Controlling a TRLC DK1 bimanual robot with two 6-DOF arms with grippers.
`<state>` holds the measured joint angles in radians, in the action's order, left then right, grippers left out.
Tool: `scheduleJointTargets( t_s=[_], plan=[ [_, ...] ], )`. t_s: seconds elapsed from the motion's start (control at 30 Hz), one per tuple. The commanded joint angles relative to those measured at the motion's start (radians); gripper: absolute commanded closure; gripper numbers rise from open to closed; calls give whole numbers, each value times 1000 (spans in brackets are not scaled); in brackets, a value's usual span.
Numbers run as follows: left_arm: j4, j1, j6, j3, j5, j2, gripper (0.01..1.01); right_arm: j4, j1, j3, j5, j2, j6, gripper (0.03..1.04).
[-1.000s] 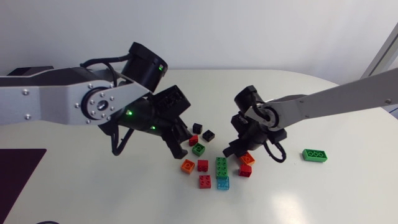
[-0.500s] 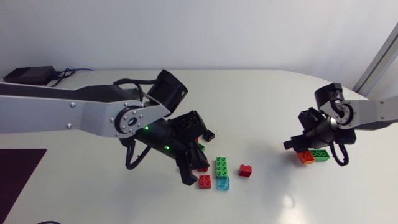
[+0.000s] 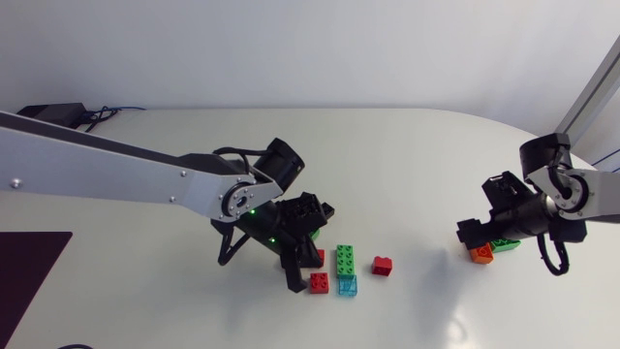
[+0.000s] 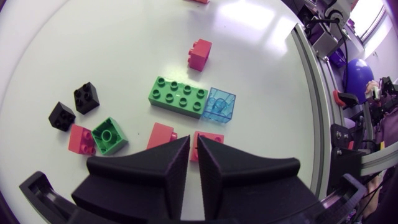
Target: Sort duplo bricks by size, large to the right and small to the left
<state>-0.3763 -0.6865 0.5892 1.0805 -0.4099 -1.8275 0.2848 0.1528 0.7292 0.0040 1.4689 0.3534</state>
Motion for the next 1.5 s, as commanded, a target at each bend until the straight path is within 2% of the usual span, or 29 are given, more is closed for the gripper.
scheduleJointTargets(
  t_s=[0.0, 0.1, 0.2, 0.37, 0.6, 0.63, 0.67, 0.73, 0.77, 0.97, 1.03, 1.37, 1.47],
  plan=[
    [14, 4, 52, 38, 17, -27, 648, 4, 13, -37, -12, -21, 30, 110],
    [14, 2, 77, 53, 36, -55, 474, 4, 24, -56, -33, -44, 39, 110],
    [14, 4, 106, 65, 56, -93, 392, 4, 31, -70, -45, -51, 52, 110],
    [2, 5, 124, 84, 62, -107, 382, 2, 60, -82, -73, -56, 65, 110],
    [-75, 21, 149, 144, 83, -145, 387, 17, 76, -94, -91, -97, 85, 110],
    [-76, 22, 153, 147, 91, -151, 434, 20, 76, -97, -95, -107, 87, 110],
    [-76, 24, 155, 153, 94, -158, 523, 25, 76, -102, -102, -119, 90, 110],
    [-76, 27, 159, 157, 100, -171, 875, 39, 73, -108, -124, -148, 94, 111],
    [-76, 30, 161, 157, 100, -174, 1000, 47, 68, -108, -127, -160, 94, 113],
    [-102, 50, 173, 130, 98, -159, 1003, 125, 39, -80, -216, -243, 84, 113],
    [-119, 76, 193, 102, 100, -130, 1003, 139, 1, -76, -251, -263, 79, 113],
    [-147, 294, 310, -83, 102, 53, 1003, 131, -386, -45, -256, -190, 32, 111],
    [-148, 355, 337, -103, 103, 65, 1002, 129, -449, -24, -256, -140, 29, 113]
  ],
)
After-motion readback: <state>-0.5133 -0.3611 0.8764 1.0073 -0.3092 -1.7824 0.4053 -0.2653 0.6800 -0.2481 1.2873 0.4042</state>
